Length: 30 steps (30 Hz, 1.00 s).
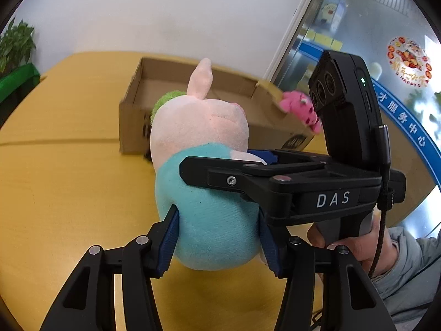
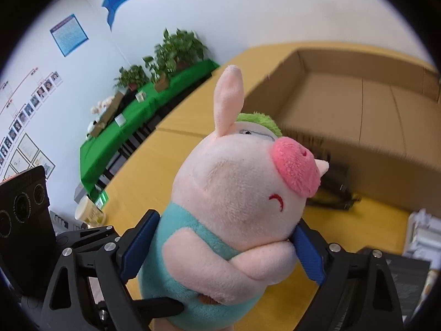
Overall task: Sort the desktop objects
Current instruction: 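Lift the pig plush with both grippers and carry it over the cardboard box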
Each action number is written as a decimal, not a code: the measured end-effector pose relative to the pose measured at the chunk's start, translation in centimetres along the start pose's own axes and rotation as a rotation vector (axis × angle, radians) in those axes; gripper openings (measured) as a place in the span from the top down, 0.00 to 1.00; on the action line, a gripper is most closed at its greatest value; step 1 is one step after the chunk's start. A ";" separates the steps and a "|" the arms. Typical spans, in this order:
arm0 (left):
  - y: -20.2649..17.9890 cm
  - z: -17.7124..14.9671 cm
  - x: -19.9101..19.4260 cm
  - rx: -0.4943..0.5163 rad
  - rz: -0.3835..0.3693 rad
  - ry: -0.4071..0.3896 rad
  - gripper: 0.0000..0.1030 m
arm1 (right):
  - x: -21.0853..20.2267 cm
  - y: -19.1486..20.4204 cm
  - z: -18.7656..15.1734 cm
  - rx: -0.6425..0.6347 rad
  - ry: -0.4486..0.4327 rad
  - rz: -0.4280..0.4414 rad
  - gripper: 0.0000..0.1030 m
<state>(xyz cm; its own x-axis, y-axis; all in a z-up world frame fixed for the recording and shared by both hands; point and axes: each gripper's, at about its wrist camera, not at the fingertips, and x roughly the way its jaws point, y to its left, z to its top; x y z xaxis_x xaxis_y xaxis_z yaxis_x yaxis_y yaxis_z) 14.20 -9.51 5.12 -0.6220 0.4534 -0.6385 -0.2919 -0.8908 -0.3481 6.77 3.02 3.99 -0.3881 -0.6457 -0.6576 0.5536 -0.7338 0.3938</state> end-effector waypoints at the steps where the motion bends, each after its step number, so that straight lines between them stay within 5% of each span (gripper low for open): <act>1: -0.3 0.7 -0.3 0.013 -0.002 -0.016 0.45 | -0.7 0.1 0.6 -0.007 -0.022 -0.003 0.12; 20: -6.9 24.8 -4.9 0.355 -0.121 -0.389 0.44 | -19.7 1.7 22.4 -0.273 -0.533 -0.217 0.19; 25: -5.6 28.8 -4.2 0.358 -0.082 -0.417 0.44 | -19.7 0.9 25.9 -0.292 -0.564 -0.199 0.19; 30: -2.1 31.2 -1.2 0.287 -0.040 -0.371 0.44 | -14.8 -1.7 29.4 -0.260 -0.507 -0.152 0.19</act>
<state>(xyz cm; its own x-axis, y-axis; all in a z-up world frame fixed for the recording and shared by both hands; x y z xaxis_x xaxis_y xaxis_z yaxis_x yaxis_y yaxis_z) -7.07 -9.10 28.08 -0.8089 0.4923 -0.3215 -0.4772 -0.8691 -0.1303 -10.11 7.65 31.97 -0.7455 -0.6046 -0.2804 0.6019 -0.7915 0.1063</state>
